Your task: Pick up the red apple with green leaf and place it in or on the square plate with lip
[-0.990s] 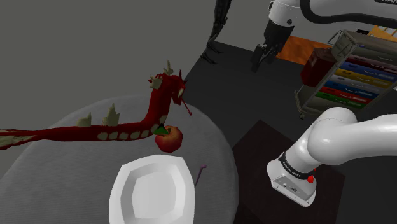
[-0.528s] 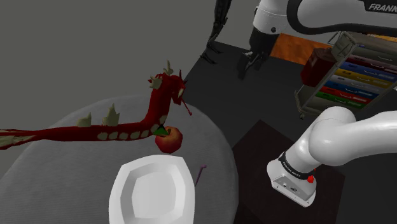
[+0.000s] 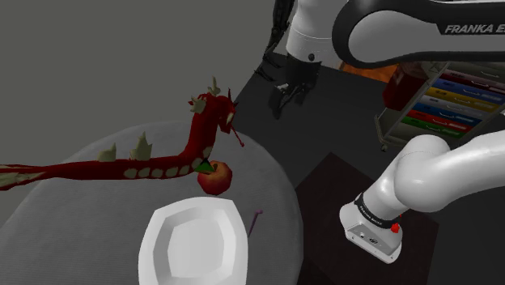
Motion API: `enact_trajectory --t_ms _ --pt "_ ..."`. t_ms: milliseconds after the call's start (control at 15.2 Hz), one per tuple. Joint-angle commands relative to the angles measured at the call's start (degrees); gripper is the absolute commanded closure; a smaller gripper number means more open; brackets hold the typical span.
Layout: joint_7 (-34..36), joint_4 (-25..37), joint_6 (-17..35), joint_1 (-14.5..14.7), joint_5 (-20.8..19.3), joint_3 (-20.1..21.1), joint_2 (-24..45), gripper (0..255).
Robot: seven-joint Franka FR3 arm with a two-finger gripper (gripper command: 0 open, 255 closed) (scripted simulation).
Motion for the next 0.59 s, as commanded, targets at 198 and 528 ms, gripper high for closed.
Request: enact_trajectory --t_ms 198,528 --pt "6.3 3.3 3.4 1.2 0.9 6.1 6.5 0" --pt "13.0 8.6 6.1 1.7 -0.5 12.2 14.7 0"
